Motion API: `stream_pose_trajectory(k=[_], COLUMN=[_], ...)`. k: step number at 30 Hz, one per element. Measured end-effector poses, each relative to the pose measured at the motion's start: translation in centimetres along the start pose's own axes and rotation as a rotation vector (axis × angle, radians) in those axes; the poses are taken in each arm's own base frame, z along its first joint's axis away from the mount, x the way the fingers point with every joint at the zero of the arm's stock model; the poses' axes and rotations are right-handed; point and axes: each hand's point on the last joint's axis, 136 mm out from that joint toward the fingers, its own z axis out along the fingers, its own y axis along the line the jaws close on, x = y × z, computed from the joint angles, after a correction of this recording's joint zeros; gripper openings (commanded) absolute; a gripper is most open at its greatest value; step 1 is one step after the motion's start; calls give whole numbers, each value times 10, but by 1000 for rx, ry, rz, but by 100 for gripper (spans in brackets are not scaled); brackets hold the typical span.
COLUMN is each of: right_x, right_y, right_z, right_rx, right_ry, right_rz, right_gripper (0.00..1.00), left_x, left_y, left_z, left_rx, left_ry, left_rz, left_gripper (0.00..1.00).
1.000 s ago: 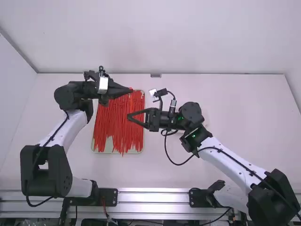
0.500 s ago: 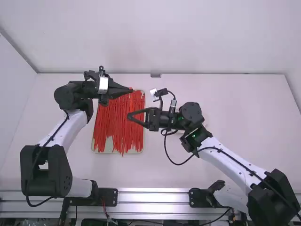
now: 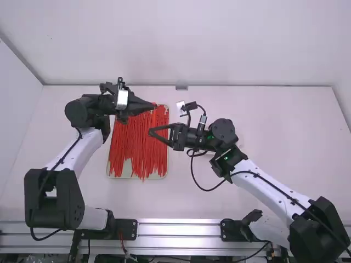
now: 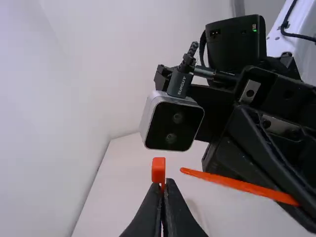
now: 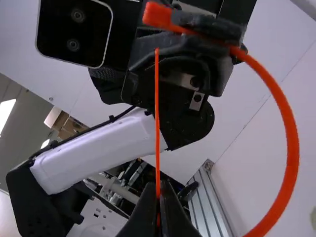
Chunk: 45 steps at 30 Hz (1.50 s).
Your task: Fasten the cable tie
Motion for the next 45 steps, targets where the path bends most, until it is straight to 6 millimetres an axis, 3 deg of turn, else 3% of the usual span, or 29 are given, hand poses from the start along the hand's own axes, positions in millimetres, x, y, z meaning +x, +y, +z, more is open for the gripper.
stream_pose_trajectory(k=[45], right_x=[-9], right_y=[0], right_z=[-4], right_rx=[1], right_ry=[-30], right_rz=[-19], right_gripper=[0], left_x=[1], left_y=[-5], left_z=[5], left_rx=[12], left_ry=[-7], left_rz=[30], left_gripper=[1])
